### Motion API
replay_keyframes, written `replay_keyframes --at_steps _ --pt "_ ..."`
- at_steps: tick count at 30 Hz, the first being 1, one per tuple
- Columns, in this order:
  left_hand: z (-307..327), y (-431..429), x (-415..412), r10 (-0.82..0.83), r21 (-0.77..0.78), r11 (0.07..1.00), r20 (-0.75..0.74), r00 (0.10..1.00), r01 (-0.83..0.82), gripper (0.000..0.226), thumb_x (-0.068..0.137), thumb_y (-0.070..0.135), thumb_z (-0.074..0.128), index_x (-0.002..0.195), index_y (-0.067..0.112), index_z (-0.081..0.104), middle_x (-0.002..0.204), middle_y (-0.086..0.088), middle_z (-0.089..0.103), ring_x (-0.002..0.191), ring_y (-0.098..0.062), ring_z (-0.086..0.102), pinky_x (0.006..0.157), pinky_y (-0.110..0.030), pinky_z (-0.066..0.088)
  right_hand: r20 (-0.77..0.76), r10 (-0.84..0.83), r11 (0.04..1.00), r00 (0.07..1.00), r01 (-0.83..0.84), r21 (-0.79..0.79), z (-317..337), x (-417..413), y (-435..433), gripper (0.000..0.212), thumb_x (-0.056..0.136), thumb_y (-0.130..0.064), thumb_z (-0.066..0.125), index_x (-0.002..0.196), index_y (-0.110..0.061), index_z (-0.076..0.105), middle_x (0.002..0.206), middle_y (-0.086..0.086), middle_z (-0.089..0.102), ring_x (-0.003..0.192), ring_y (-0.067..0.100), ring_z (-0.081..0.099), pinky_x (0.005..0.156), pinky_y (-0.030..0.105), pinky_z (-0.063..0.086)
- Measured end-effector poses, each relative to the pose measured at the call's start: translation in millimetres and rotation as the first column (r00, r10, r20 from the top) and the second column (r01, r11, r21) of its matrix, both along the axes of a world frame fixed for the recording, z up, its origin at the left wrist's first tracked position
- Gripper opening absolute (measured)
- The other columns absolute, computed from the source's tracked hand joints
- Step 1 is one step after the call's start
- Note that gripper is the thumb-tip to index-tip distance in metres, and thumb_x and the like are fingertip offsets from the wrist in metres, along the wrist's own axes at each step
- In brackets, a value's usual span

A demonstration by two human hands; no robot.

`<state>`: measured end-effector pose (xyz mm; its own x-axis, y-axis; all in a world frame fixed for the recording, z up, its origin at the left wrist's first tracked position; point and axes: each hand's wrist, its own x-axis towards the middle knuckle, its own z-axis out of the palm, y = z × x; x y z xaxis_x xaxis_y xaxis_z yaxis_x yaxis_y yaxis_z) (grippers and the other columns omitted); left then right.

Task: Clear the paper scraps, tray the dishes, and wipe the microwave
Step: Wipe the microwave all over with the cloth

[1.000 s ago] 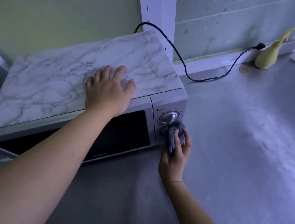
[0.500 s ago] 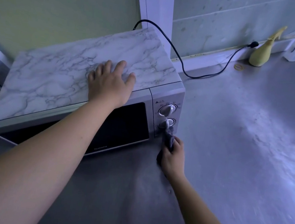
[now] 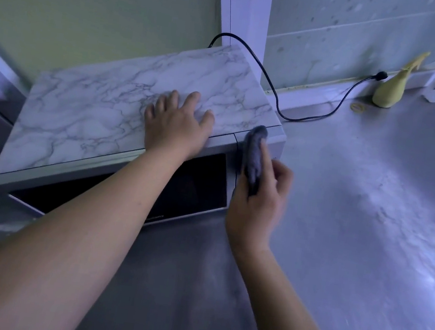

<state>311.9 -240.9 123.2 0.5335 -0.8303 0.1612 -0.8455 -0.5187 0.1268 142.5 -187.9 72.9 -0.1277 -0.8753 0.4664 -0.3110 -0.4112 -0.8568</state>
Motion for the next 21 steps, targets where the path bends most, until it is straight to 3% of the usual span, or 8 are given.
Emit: replay_keyframes --at_steps 3,5,10,12,16,19,21 --pt "-1 2 0 -0.004 -0.007 1.0 0.009 1.0 0.005 0.055 0.095 0.059 0.029 0.143 0.036 0.039 0.152 -0.01 0.039 0.142 -0.033 0.029 0.116 -0.051 0.02 -0.064 -0.075 0.997 0.995 0.074 -0.017 -11 34 -1 0.062 0.077 0.0 0.058 0.139 -0.011 0.058 0.11 0.01 0.06 0.099 0.033 0.06 0.075 0.042 0.057" --pt "-1 2 0 -0.012 -0.008 1.0 0.013 1.0 0.012 0.055 0.095 0.059 0.028 0.144 0.036 0.038 0.153 -0.01 0.037 0.143 -0.033 0.028 0.116 -0.051 0.019 -0.043 -0.155 0.987 0.987 0.153 -0.056 -24 46 -3 0.061 0.078 -0.005 0.053 0.137 -0.013 0.059 0.113 0.004 0.057 0.101 0.028 0.057 0.075 0.045 0.058" --pt "-2 2 0 -0.009 -0.006 1.0 0.014 1.0 0.009 0.055 0.096 0.059 0.028 0.146 0.037 0.036 0.156 -0.009 0.034 0.145 -0.032 0.025 0.118 -0.051 0.016 -0.059 -0.174 0.983 0.983 0.17 -0.068 -73 49 4 0.062 0.079 -0.004 0.048 0.14 -0.018 0.052 0.112 0.004 0.058 0.104 0.024 0.057 0.089 0.031 0.049" --pt "-1 2 0 -0.009 -0.004 1.0 0.01 1.0 0.009 0.055 0.096 0.059 0.027 0.146 0.038 0.036 0.156 -0.008 0.034 0.145 -0.031 0.025 0.118 -0.051 0.017 -0.081 -0.097 0.994 0.992 0.101 0.051 -98 46 17 0.063 0.077 0.001 0.051 0.139 -0.013 0.056 0.11 0.009 0.062 0.102 0.029 0.062 0.084 0.029 0.049" --pt "1 3 -2 -0.009 0.002 1.0 0.007 1.0 0.009 0.056 0.096 0.059 0.026 0.147 0.037 0.034 0.155 -0.007 0.035 0.145 -0.03 0.024 0.117 -0.05 0.017 -0.021 0.014 0.913 1.0 -0.005 0.407 -134 44 33 0.07 0.076 0.014 0.062 0.142 -0.007 0.052 0.119 0.017 0.062 0.108 0.039 0.063 0.09 0.048 0.053" --pt "2 3 -2 -0.009 0.006 1.0 0.003 1.0 0.009 0.055 0.097 0.059 0.026 0.146 0.037 0.036 0.153 -0.007 0.037 0.145 -0.029 0.025 0.117 -0.05 0.018 0.077 0.002 0.809 0.997 -0.047 0.586 -134 47 35 0.065 0.082 0.008 0.059 0.142 -0.016 0.054 0.119 0.007 0.058 0.102 0.021 0.059 0.087 0.024 0.041" --pt "3 3 -3 -0.007 0.003 1.0 -0.002 1.0 0.007 0.054 0.097 0.059 0.027 0.145 0.037 0.037 0.152 -0.006 0.038 0.144 -0.029 0.026 0.117 -0.049 0.019 0.215 -0.069 0.654 0.974 -0.118 0.747 -131 44 30 0.038 0.088 -0.001 0.059 0.124 -0.013 0.065 0.105 0.006 0.059 0.094 0.017 0.055 0.079 0.022 0.039"
